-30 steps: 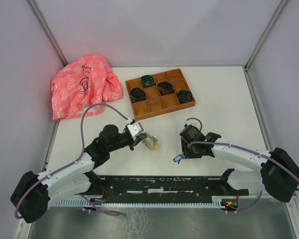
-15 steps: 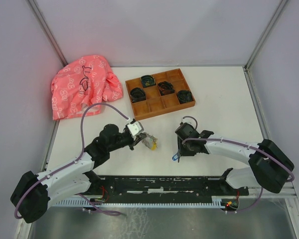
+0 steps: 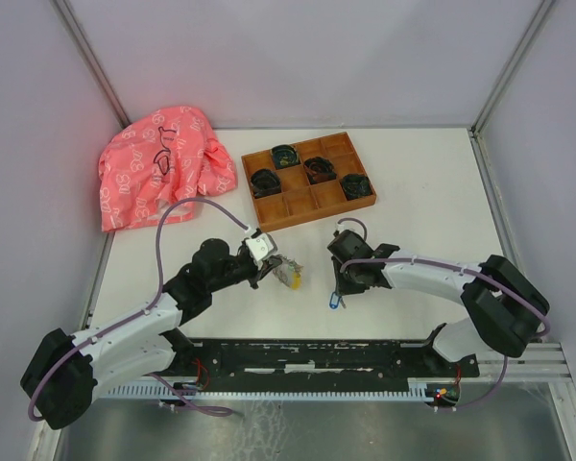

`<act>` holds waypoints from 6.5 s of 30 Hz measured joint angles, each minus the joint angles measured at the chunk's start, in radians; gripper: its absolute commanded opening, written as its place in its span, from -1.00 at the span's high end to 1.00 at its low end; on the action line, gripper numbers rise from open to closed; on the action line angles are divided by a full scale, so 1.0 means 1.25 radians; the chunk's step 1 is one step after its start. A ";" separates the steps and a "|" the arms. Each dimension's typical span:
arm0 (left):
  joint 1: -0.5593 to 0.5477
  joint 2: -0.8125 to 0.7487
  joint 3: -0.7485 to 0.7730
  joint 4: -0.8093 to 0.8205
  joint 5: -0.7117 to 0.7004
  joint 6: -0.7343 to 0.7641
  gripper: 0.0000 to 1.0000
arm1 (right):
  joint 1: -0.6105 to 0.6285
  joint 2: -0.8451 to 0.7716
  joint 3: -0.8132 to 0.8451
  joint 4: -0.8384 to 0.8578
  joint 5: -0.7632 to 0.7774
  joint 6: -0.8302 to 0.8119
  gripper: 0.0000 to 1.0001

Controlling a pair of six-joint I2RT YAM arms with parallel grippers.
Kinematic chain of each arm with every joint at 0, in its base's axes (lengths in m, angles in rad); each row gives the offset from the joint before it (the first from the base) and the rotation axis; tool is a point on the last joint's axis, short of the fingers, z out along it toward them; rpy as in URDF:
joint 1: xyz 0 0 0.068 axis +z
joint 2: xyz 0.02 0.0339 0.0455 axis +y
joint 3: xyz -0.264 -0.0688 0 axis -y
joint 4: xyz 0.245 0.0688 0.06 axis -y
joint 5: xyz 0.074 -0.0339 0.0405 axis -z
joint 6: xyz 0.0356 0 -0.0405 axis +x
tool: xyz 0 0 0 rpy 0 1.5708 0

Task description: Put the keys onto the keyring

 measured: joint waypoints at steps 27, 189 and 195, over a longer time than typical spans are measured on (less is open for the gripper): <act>0.000 0.001 0.003 -0.005 -0.012 0.000 0.95 | 0.015 -0.072 0.039 0.020 0.001 -0.276 0.99; 0.000 -0.099 -0.162 0.249 0.243 0.156 0.95 | 0.163 -0.323 -0.138 0.465 -0.284 -1.042 0.99; 0.000 -0.099 -0.195 0.303 0.211 0.093 0.95 | 0.166 -0.315 -0.148 0.486 -0.280 -1.033 0.99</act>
